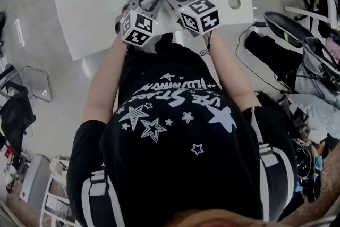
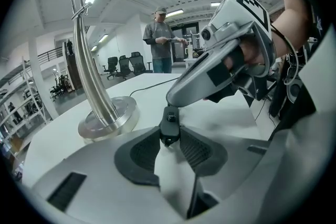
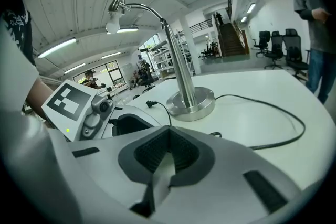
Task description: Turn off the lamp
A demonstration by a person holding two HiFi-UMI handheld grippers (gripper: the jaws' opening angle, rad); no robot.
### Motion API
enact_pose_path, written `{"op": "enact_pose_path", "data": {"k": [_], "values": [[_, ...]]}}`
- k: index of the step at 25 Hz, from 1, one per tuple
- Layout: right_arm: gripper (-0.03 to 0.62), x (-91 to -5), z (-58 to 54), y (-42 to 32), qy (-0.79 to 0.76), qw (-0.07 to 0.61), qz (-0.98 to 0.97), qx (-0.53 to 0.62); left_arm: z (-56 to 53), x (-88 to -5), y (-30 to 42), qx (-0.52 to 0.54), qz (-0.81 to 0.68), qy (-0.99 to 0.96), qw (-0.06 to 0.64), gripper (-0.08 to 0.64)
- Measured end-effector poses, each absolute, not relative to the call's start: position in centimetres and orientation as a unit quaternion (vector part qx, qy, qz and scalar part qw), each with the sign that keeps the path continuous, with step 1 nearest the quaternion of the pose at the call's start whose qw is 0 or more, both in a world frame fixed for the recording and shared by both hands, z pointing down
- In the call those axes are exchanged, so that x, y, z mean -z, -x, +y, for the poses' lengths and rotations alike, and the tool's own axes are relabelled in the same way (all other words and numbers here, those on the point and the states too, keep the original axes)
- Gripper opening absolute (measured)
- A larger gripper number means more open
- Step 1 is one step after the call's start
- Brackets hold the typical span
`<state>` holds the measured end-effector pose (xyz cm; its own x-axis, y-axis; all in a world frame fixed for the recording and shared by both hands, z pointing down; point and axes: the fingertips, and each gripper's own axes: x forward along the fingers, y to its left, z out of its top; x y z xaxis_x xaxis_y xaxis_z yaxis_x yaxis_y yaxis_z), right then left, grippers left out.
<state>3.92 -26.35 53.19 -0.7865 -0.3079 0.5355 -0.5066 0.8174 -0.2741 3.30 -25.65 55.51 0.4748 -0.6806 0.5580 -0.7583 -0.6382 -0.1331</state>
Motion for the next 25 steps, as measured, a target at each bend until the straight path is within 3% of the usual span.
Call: {"op": "enact_pose_path", "data": {"k": [25], "values": [[0.005, -54.6, -25.9, -2.5, -0.185, 0.297, -0.914, -0.206, -25.6, -55.8, -3.3, -0.294, -0.415, -0.857, 0.077, 0.13]]}}
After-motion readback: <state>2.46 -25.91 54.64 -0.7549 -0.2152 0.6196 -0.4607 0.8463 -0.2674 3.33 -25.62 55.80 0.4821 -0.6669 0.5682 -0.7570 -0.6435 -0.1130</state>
